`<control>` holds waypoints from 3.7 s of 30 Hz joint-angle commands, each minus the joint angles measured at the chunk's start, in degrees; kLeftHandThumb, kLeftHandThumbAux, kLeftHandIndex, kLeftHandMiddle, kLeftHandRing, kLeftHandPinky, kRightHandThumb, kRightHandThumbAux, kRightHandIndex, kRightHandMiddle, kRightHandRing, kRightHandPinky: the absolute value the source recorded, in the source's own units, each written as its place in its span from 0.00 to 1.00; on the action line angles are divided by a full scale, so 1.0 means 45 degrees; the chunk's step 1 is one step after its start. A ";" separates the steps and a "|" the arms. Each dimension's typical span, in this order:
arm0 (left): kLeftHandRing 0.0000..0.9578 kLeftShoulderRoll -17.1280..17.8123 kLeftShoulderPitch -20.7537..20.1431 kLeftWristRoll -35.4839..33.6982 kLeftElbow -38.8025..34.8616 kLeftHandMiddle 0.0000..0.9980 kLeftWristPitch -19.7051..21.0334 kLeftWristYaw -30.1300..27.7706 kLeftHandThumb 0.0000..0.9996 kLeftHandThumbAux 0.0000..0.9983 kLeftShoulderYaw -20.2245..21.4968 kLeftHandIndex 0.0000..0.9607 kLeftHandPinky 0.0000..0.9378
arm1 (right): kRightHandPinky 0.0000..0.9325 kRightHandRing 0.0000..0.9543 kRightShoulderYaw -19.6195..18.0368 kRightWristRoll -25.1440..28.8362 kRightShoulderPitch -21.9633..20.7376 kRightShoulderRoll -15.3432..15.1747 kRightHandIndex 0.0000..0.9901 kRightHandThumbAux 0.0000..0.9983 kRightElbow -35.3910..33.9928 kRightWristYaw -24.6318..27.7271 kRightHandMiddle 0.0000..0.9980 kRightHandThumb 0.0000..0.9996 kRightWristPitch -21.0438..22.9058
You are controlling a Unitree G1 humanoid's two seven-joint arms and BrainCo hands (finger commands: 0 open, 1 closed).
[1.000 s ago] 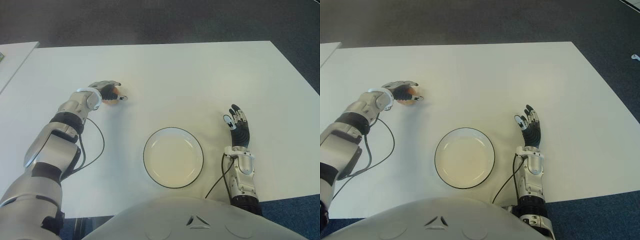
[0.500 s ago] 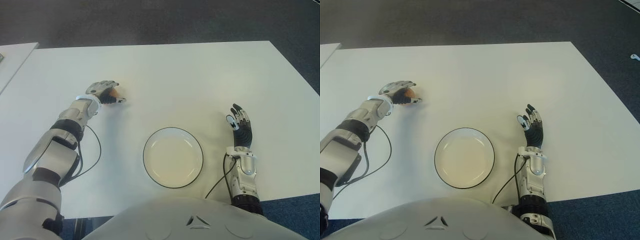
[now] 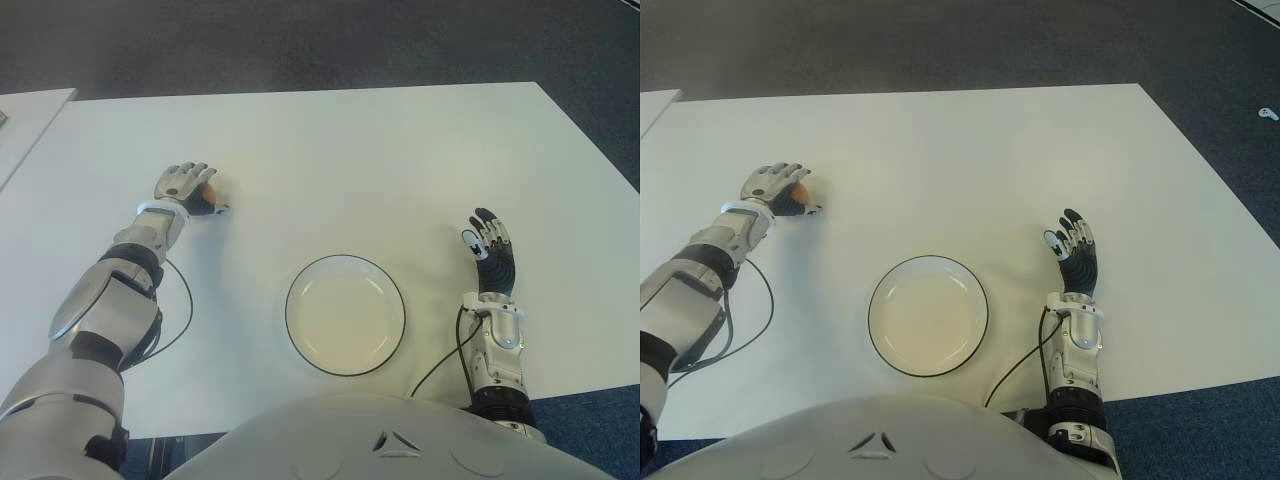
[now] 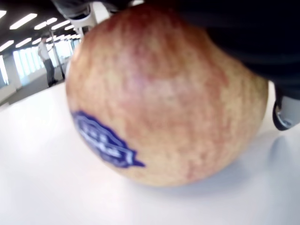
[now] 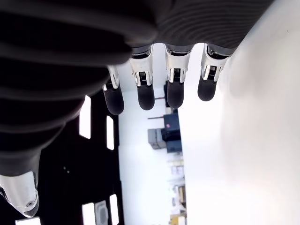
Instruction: Put the apples into the plate.
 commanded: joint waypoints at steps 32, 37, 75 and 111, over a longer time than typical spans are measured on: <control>0.66 -0.0780 0.1453 0.1318 0.1165 0.59 0.1752 0.0126 0.77 0.66 -0.2292 0.43 0.64 | 0.19 0.16 -0.1188 0.1736 -0.0111 -0.1095 0.13 0.66 0.0783 0.1583 0.15 0.27 0.1757; 0.71 -0.0738 0.1529 0.1085 0.1065 0.60 0.1381 0.0231 0.84 0.65 -0.2080 0.45 0.67 | 0.21 0.18 -0.1264 0.1794 -0.0169 -0.1123 0.13 0.66 0.0766 0.1592 0.16 0.28 0.1935; 0.83 -0.0787 0.2000 -0.0838 0.0639 0.54 0.0252 0.0777 0.85 0.67 -0.0048 0.42 0.86 | 0.26 0.26 -0.1781 0.2143 -0.1178 -0.1330 0.14 0.72 0.1770 0.1838 0.23 0.27 0.2225; 0.00 -0.1272 -0.1035 0.0540 -0.0349 0.00 0.2882 0.0337 0.16 0.18 -0.0684 0.00 0.00 | 0.26 0.27 -0.1344 0.1729 -0.0994 -0.1305 0.14 0.72 0.1719 0.2249 0.25 0.28 0.2243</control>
